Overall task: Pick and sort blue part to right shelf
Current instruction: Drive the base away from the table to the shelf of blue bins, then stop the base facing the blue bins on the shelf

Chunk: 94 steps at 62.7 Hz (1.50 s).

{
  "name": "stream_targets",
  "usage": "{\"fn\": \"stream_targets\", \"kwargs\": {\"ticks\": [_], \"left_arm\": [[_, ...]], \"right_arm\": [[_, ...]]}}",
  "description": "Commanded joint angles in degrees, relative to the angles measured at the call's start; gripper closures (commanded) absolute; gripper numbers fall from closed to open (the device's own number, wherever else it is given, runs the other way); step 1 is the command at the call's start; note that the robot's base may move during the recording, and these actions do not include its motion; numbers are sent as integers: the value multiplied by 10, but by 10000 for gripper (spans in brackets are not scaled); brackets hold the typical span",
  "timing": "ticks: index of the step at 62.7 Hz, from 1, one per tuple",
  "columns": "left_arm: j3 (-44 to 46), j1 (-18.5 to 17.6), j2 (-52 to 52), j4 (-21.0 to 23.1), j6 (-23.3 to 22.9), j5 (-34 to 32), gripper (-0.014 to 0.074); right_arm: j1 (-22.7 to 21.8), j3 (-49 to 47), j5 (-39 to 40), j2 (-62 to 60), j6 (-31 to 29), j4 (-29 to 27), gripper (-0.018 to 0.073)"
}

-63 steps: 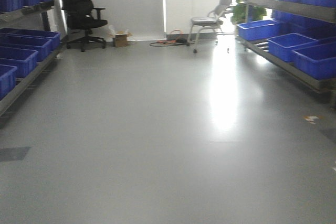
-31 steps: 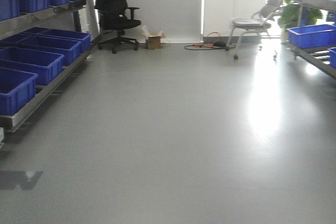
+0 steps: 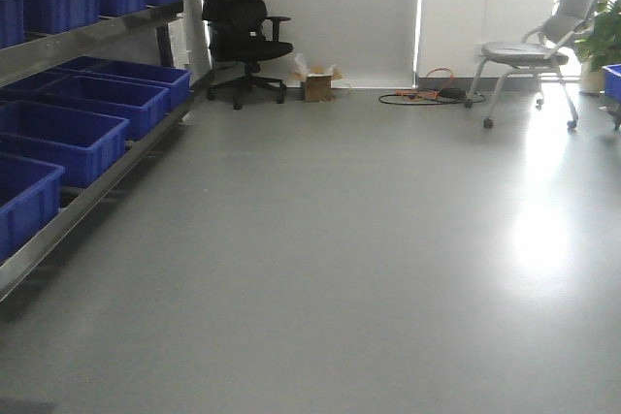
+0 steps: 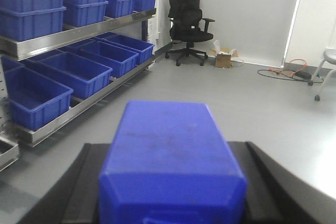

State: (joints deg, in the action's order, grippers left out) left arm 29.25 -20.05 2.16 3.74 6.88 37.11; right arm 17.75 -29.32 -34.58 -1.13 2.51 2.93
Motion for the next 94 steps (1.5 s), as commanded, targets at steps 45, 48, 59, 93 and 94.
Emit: {"fn": "stream_targets", "kwargs": {"ticks": [45, 48, 59, 93, 94], "left_arm": [[14, -5, 11, 3, -2, -50, 316], [14, -5, 11, 3, -2, -50, 316], [14, -5, 11, 3, -2, -50, 316], [14, -5, 11, 3, -2, -50, 316], [14, -5, 11, 3, -2, -50, 316]], "right_arm": [[-1, -17, 54, 10, -4, 4, 300], [-1, -17, 54, 10, -4, 4, 300], [-1, -17, 54, 10, -4, 4, 300], [-1, -17, 54, 10, -4, 4, 300], [-1, -17, 54, 10, -4, 4, 300]]}}
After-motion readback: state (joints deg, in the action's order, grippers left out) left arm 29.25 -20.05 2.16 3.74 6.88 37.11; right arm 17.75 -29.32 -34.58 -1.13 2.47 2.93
